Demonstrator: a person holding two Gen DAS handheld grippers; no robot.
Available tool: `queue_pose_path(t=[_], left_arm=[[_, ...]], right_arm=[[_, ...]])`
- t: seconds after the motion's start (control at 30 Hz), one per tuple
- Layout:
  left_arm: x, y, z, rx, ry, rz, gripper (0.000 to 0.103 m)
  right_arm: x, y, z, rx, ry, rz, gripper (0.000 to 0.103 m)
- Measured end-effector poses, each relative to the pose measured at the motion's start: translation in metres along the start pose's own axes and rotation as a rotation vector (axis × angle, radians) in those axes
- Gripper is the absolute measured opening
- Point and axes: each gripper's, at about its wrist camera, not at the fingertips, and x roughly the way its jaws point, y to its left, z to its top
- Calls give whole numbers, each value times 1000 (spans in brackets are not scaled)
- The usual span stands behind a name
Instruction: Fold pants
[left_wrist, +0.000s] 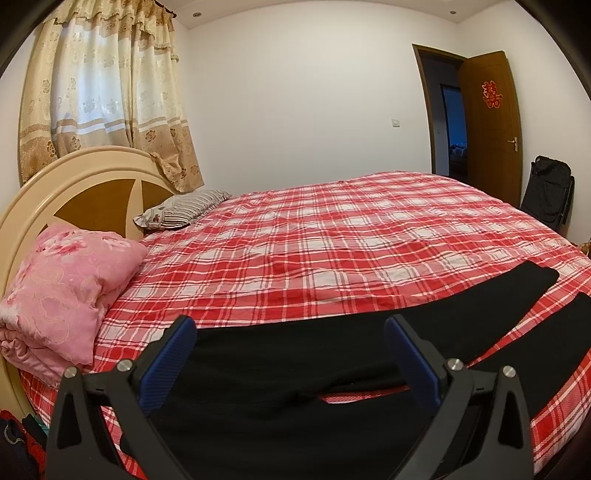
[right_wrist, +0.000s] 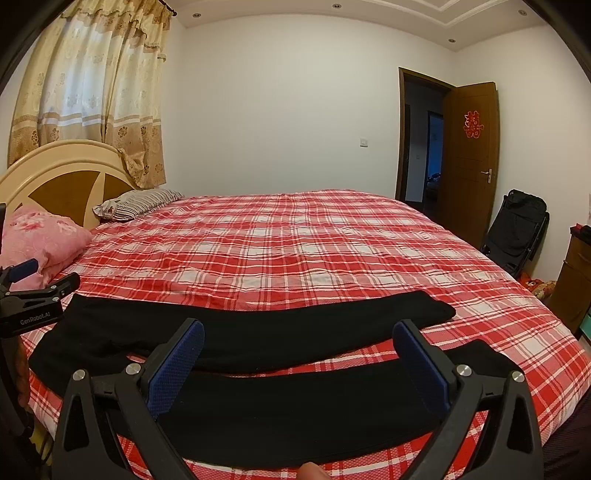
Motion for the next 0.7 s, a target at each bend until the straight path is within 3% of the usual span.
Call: queue_pose_path(t=[0.7], left_arm=[[0, -2, -2, -2, 1, -1, 103]], right_arm=[[1, 1, 1, -10, 8, -2, 102]])
